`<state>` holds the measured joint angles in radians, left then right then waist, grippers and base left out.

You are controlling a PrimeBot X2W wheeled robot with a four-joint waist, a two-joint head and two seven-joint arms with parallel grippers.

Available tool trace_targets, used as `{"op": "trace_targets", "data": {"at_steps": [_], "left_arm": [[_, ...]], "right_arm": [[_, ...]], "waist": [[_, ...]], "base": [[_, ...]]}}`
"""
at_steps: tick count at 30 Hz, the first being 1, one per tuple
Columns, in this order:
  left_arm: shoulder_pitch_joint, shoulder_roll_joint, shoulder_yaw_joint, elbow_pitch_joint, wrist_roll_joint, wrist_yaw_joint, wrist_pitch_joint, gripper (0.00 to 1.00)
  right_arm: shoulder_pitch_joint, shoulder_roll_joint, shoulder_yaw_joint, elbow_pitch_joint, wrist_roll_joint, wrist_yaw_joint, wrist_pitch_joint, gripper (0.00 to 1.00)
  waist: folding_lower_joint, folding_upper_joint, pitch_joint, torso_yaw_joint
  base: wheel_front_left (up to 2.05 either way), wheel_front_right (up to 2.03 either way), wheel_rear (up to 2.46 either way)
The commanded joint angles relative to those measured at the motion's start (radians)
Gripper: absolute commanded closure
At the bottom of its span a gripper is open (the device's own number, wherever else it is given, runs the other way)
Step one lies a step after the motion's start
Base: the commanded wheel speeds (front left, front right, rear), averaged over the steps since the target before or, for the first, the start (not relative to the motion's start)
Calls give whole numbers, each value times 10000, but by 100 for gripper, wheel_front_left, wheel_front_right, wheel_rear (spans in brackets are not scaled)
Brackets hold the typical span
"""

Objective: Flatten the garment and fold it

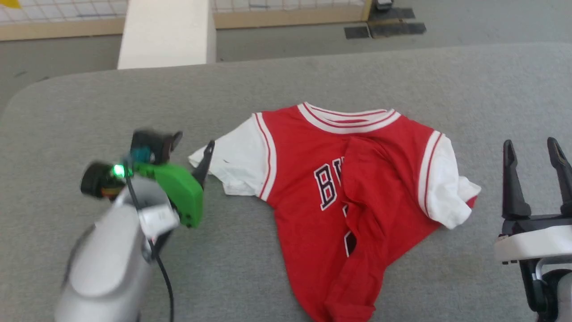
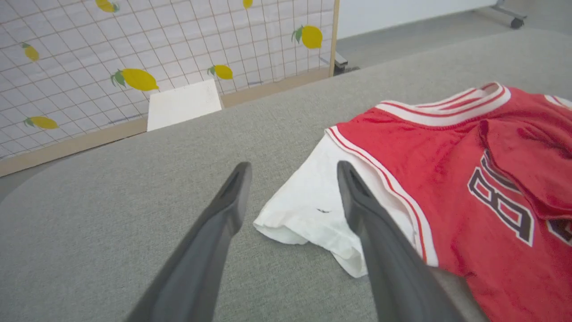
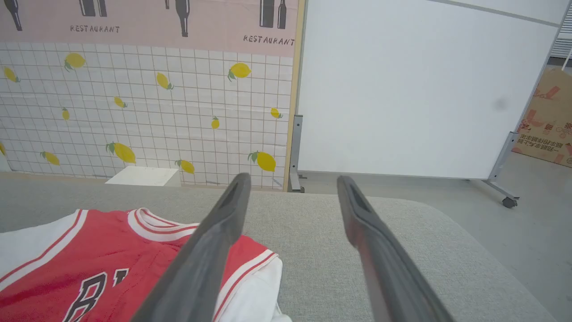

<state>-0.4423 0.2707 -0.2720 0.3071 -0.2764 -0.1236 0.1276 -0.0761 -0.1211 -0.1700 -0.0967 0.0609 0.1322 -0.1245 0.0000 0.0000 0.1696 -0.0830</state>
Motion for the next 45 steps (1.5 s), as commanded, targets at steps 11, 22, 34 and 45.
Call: {"op": "trace_targets", "data": {"at_steps": [11,22,34,45], "left_arm": [[-2987,2443,-2520,1399,-2974,-69,5354,0],[-3475,2822,-3302,2613,-3600,-70,6198,55],[-2996,3166,-2139,3021,-4092,604,3135,100],[-1088,2959,-1880,2200,-4122,1033,807,0]], "right_arm": [[-70,659,187,418,-56,-15,-820,0],[-340,705,296,922,97,-15,-1031,0],[-230,707,160,1358,74,-15,-674,0],[83,708,45,1782,141,-15,414,0]], "waist": [[0,0,1472,-1433],[0,0,1928,-1554],[0,0,1399,-867],[0,0,697,161]], "base": [[0,0,0],[0,0,0],[0,0,0],[0,0,0]]}}
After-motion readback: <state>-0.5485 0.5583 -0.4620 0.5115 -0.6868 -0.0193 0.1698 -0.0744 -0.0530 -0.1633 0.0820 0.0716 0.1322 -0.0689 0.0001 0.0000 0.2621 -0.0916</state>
